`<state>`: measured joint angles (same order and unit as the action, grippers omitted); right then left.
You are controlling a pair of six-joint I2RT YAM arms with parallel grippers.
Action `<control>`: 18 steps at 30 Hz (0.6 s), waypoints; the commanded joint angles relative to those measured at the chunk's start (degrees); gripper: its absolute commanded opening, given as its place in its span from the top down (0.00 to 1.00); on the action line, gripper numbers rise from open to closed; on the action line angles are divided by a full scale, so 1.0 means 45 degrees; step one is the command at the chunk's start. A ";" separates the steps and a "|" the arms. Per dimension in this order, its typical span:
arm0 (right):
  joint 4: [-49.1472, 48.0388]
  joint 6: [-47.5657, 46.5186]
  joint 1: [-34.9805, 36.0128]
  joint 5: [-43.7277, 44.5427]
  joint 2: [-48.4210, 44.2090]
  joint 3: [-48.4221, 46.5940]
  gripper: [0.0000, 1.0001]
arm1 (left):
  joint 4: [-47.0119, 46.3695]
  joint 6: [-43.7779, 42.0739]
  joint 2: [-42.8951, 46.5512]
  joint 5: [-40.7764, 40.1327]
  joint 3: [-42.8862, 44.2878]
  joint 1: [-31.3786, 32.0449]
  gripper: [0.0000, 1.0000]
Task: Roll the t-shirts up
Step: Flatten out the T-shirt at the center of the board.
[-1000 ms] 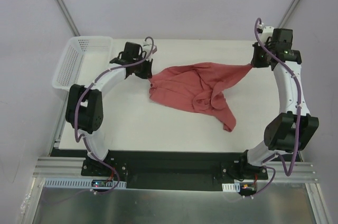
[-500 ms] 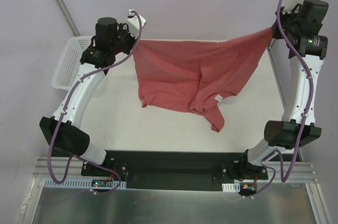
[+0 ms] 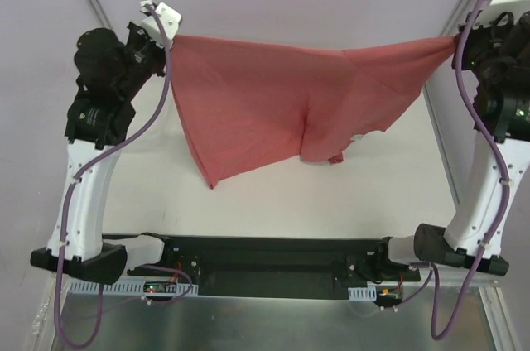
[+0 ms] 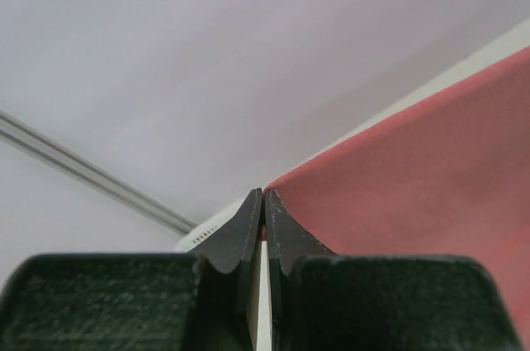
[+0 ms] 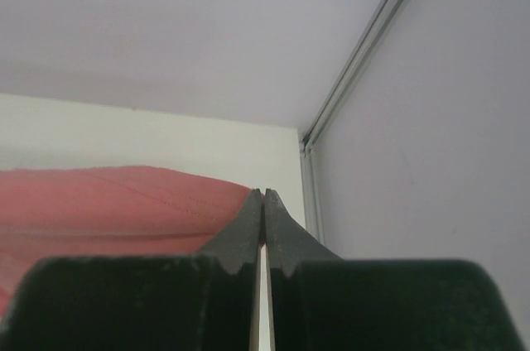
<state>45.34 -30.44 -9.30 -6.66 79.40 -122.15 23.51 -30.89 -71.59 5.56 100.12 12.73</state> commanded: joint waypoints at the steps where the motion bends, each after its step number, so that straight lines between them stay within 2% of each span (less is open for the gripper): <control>1: 0.0432 -0.0930 -0.0179 0.0521 -0.1564 -0.1917 0.99 | -0.0068 -0.0088 0.1670 0.0188 0.0799 -0.0114 1.00; 11: -0.0252 -0.1556 -0.0179 0.0951 -0.4437 -0.2289 0.99 | 0.0030 0.0420 0.3018 0.0268 0.2224 -0.0563 1.00; 18: -0.0933 -0.1868 -0.0179 0.1303 -0.4850 -0.3462 0.99 | 0.0030 0.0128 0.3761 0.0462 0.3259 -0.0818 1.00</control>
<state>46.11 -36.49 -9.32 -5.28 57.21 -136.22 25.87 -29.43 -56.25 8.54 111.07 10.00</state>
